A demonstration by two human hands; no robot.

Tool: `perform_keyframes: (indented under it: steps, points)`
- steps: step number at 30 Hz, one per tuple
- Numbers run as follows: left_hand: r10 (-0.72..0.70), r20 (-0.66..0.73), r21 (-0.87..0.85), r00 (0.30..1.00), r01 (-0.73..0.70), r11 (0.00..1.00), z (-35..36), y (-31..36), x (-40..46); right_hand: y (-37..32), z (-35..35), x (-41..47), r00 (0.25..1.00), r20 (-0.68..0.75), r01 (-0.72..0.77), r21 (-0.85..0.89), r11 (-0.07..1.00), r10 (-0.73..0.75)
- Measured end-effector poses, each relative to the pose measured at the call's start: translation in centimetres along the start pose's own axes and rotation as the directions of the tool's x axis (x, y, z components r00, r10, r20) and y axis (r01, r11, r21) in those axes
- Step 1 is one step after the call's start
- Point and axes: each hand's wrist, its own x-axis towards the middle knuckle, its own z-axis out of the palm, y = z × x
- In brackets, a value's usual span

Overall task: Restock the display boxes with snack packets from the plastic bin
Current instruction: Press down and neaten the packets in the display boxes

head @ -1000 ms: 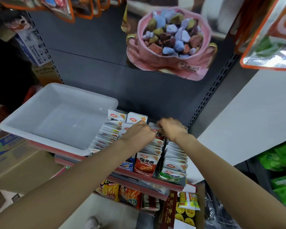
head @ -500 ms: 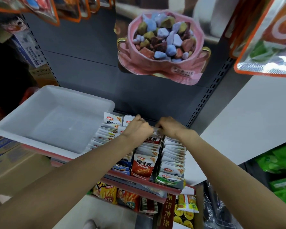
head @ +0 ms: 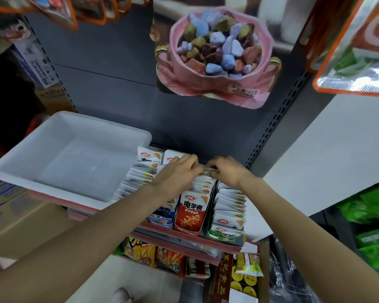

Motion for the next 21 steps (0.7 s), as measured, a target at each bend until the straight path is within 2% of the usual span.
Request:
perform_keyframes:
  steps: [4,9,14,19,21]
  points:
    - [0.052,0.017,0.031,0.998,-0.053,0.998,0.0,-0.1,-0.2,0.2,0.3,0.1,0.998,-0.058,-0.014,0.013,1.0,0.014]
    - [0.079,0.092,-0.063,0.993,-0.073,0.995,0.0,0.1,-0.5,0.3,0.8,0.1,0.993,-0.118,-0.02,0.003,1.0,0.02]
    - [0.065,0.126,-0.01,0.99,-0.064,0.998,-0.1,0.2,-0.2,0.6,0.6,0.2,0.993,-0.114,-0.027,-0.015,1.0,0.025]
    - [0.076,0.197,0.243,0.977,-0.124,0.962,-1.0,0.8,0.5,0.5,0.0,-0.1,0.999,-0.046,-0.01,0.047,0.999,0.012]
    - [0.081,0.215,0.291,0.973,-0.143,0.946,-1.8,1.2,1.1,0.5,-0.1,-0.2,1.0,0.009,-0.003,0.025,1.0,0.003]
